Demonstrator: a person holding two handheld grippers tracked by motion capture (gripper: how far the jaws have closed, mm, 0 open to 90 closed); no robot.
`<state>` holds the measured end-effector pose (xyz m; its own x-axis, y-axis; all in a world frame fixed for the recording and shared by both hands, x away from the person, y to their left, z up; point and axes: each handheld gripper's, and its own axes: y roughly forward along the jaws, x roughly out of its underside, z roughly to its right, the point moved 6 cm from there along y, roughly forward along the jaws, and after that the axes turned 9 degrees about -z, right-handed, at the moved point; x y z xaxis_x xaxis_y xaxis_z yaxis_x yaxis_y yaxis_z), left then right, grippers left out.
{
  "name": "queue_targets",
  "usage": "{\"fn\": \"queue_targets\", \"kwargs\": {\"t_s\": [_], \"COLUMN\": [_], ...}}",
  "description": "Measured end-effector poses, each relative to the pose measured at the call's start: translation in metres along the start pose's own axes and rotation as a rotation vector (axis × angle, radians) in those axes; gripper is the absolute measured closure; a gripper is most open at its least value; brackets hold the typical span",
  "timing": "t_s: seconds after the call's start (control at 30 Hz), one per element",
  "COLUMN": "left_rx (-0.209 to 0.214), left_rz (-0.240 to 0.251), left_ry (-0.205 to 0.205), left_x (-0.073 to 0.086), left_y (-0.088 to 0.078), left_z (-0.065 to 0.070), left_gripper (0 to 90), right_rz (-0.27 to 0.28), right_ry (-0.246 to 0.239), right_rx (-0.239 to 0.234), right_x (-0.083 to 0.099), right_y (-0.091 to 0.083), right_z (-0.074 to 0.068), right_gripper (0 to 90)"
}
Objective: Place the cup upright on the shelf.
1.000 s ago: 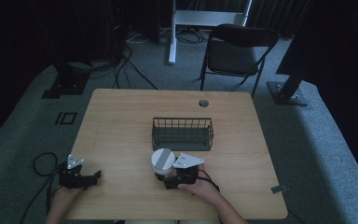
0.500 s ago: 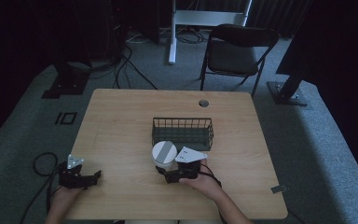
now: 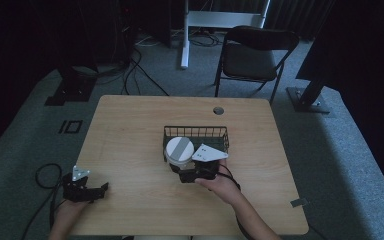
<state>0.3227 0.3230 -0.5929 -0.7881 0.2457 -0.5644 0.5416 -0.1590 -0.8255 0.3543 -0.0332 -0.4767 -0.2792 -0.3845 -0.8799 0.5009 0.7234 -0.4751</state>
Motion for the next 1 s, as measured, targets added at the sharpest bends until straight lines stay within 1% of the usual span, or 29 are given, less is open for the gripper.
{"fn": "queue_targets", "kwargs": {"t_s": [0.03,0.1,0.13,0.2,0.23,0.3,0.33,0.4,0.5,0.53,0.6,0.63,0.67,0.77,0.83,0.87,0.9,0.93,0.97,1.0], "left_rx": [-0.001,-0.001,-0.001,-0.001,-0.001,-0.001,0.000,-0.001,0.000,0.000,-0.001,-0.001,-0.001,-0.001,-0.001,-0.001,-0.001,-0.001,-0.001,-0.001], "left_rz": [0.000,0.000,0.000,-0.001,-0.001,0.000,-0.003,-0.001,-0.001,-0.001,0.000,0.000,0.000,-0.002,-0.002,-0.002,-0.001,-0.002,-0.002,-0.001], "left_ry": [0.001,0.001,0.001,0.001,0.001,0.001,0.002,0.002,0.001,0.002,0.001,0.001,0.001,0.003,0.003,0.003,0.003,0.003,0.003,0.003], "left_x": [0.000,0.000,0.000,0.000,0.000,0.000,0.000,0.000,0.000,0.000,0.000,0.000,0.000,0.000,0.000,0.000,0.000,0.000,0.000,0.000], "left_y": [0.000,0.000,0.000,0.000,0.000,0.000,0.000,0.000,0.000,0.000,0.000,0.000,0.000,0.000,0.000,0.000,0.000,0.000,0.000,0.000], "left_z": [0.000,0.000,0.000,0.000,0.000,0.000,0.000,0.000,0.000,0.000,0.000,0.000,0.000,0.000,0.000,0.000,0.000,0.000,0.000,0.000], "left_gripper": [0.4,0.4,0.4,0.5,0.5,0.5,0.5,0.5,0.5,0.4,0.4,0.4,0.4,0.4,0.5,0.5,0.5,0.4,0.5,0.5], "right_rz": [0.009,0.012,0.029,0.043,0.049,0.051,0.058,0.067,0.070,0.074,0.074,0.073,0.073,0.068,0.056,0.056,0.060,0.048,0.047,0.039], "right_ry": [0.001,0.002,0.007,0.012,0.021,0.023,0.030,0.043,0.046,0.062,0.078,0.079,0.079,0.098,0.096,0.096,0.114,0.117,0.131,0.132], "right_rx": [0.011,0.016,0.029,0.046,0.053,0.061,0.088,0.107,0.128,0.151,0.179,0.195,0.195,0.253,0.293,0.293,0.310,0.336,0.356,0.372], "right_x": [-0.004,-0.006,-0.013,-0.019,-0.021,-0.023,-0.027,-0.030,-0.033,-0.035,-0.036,-0.037,-0.037,-0.037,-0.036,-0.036,-0.036,-0.035,-0.034,-0.033], "right_y": [-0.001,-0.002,-0.005,-0.007,-0.009,-0.009,-0.011,-0.013,-0.014,-0.016,-0.016,-0.017,-0.017,-0.017,-0.017,-0.017,-0.017,-0.016,-0.016,-0.016], "right_z": [0.002,0.003,0.007,0.012,0.014,0.017,0.023,0.029,0.034,0.041,0.047,0.050,0.050,0.060,0.066,0.066,0.070,0.075,0.078,0.080], "right_gripper": [18.4,18.4,18.4,18.4,18.3,18.3,18.4,18.4,18.4,18.3,18.3,18.4,18.4,18.3,18.4,18.4,18.4,18.4,18.4,18.4]}}
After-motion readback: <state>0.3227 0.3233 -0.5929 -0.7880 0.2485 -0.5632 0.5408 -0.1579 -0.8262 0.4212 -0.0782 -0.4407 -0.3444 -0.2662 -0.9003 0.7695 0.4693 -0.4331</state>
